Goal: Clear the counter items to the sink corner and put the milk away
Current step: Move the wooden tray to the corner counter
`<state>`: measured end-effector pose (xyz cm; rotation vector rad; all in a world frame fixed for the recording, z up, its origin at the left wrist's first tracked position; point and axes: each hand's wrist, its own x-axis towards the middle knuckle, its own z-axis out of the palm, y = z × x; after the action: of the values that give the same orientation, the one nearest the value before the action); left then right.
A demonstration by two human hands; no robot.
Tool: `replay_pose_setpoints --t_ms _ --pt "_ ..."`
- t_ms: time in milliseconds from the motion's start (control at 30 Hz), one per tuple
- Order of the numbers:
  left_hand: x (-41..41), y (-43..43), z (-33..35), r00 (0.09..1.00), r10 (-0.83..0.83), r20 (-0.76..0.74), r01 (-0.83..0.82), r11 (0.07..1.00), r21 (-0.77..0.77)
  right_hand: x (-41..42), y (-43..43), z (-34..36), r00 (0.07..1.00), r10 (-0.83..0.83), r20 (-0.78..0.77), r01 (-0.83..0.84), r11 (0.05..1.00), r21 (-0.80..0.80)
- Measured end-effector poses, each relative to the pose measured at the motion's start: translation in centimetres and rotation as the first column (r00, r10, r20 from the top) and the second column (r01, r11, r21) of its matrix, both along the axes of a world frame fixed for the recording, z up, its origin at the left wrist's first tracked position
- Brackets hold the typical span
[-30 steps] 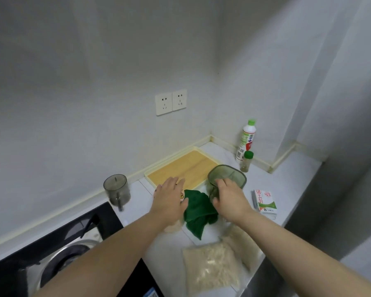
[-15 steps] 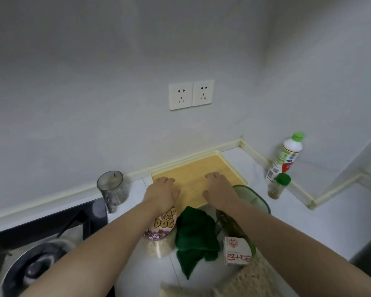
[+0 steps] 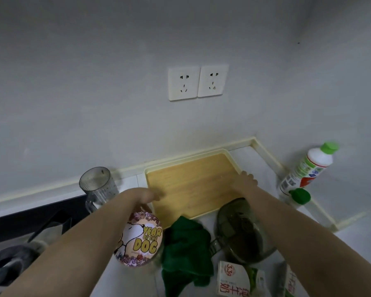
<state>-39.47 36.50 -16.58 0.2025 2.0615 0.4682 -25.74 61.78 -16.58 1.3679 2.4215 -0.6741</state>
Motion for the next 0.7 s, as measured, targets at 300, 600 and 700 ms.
replay_pose_setpoints --t_ms 300,600,700 --pt "-1.4 0.0 -1.7 0.945 0.229 0.232 -0.248 0.967 0.055 -0.7 3.8 -2.5 0.966 -0.248 -0.072 0.231 0.956 -0.183" --pt "-0.9 0.2 -0.2 0.863 0.382 0.332 -0.450 0.879 0.157 -0.6 4.4 0.0 0.883 -0.435 -0.177 0.361 0.869 -0.337" --pt "-0.6 0.0 0.9 0.852 0.390 0.348 -0.458 0.878 0.137 0.0 4.4 1.4 0.820 -0.523 -0.235 0.419 0.826 -0.377"
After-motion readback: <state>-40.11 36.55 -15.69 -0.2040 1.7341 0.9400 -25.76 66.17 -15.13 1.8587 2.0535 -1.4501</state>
